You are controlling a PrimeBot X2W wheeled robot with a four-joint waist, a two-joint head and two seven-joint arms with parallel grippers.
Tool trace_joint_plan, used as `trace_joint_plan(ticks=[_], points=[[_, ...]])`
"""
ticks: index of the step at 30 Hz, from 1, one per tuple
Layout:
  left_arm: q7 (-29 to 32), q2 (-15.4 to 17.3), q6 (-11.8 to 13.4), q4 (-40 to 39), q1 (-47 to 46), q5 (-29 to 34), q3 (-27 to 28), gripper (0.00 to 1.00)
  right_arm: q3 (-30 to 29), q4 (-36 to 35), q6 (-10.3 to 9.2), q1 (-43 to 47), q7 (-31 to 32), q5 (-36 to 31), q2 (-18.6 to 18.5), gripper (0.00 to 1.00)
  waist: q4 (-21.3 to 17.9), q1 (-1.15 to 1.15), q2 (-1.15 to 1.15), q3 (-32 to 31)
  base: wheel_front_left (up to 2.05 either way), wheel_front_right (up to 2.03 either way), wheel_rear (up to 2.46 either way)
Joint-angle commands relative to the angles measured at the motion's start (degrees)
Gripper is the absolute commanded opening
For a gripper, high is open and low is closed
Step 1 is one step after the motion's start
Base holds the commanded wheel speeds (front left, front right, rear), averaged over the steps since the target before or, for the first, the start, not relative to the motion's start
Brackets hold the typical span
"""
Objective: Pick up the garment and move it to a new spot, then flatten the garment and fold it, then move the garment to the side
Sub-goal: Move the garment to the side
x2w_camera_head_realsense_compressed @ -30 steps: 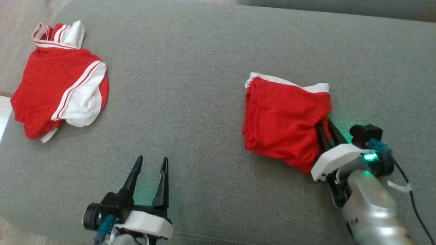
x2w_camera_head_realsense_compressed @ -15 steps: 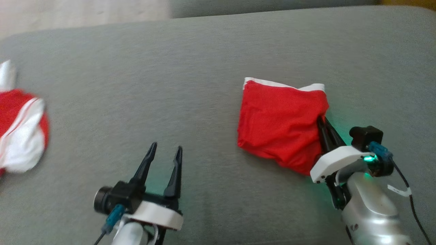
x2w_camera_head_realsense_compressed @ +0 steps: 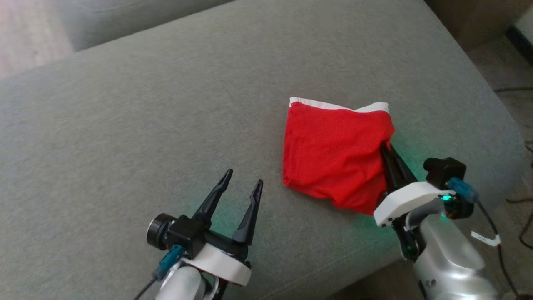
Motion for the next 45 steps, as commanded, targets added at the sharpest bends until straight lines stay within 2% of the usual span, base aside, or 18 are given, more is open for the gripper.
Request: trace_joint_plan(ticks=[1,7,12,21,26,29,30,31,37,41,45], points=[[-0.3,0.1,-0.3,-1.3,-2.1,-0.4,1.3,1.0,0.2,-1.8,-0.04,-1.1,-0.2,-0.3,0.1,0.0,-1.1,0.0,0.0,2.0,0.0,0.0,0.0],[-0.3,0.1,-0.3,-0.6,-2.8,0.3,1.5,1.0,-3.5,-1.9,-0.04,-4.4,-0.2,-2.9,-1.4,0.0,1.3,0.0,0.0,4.5,0.0,0.0,0.0],[-0.3,0.1,-0.3,-0.2,-3.8,1.4,2.6,1.0,-7.4,0.1,-0.04,-10.8,-0.2,-5.7,-6.6,0.0,4.9,0.0,0.0,8.0,0.0,0.0,0.0],[-0.3,1.0,-0.3,-1.0,-5.5,3.1,5.5,1.0,-18.0,11.8,-0.04,-23.2,-0.2,-14.0,-18.2,0.0,9.8,0.0,0.0,13.7,0.0,0.0,0.0],[-0.3,1.1,-0.3,-1.5,-6.5,3.4,5.4,1.0,-25.4,16.5,-0.04,-26.2,-0.2,-20.3,-22.3,0.0,11.3,0.0,0.0,15.2,0.0,0.0,0.0],[-0.3,1.0,-0.3,-1.6,-7.2,3.0,5.0,1.0,-29.1,16.6,-0.04,-26.9,-0.2,-24.2,-22.7,0.0,11.6,0.0,0.0,15.4,0.0,0.0,0.0],[-0.3,1.0,-0.3,-1.6,-7.4,2.9,5.1,1.0,-30.4,16.0,-0.04,-27.1,-0.2,-25.0,-22.4,0.64,11.6,0.0,0.0,15.5,0.0,0.0,0.0],[-0.3,1.0,-0.3,-1.6,-7.5,2.9,5.3,1.0,-31.8,14.9,-0.04,-27.2,-0.2,-25.6,-22.0,1.0,11.5,0.0,0.0,15.5,0.0,0.0,0.0],[-0.3,0.9,-0.3,-1.4,-7.5,2.9,7.1,1.0,-33.0,6.6,-0.04,-26.6,-0.2,-26.8,-17.2,1.0,11.2,0.0,0.0,14.7,0.0,0.0,0.0],[-0.3,0.6,-0.3,-1.3,-6.9,3.4,9.8,1.0,-28.6,-1.7,-0.04,-24.4,-0.2,-23.9,-12.8,1.0,11.9,0.0,0.0,12.6,0.0,0.0,0.0],[-0.3,0.3,-0.3,-1.0,-5.7,3.9,11.6,1.0,-22.0,-8.7,-0.04,-18.0,-0.2,-19.8,-7.7,1.0,14.3,0.0,0.0,8.9,0.0,0.0,0.0]])
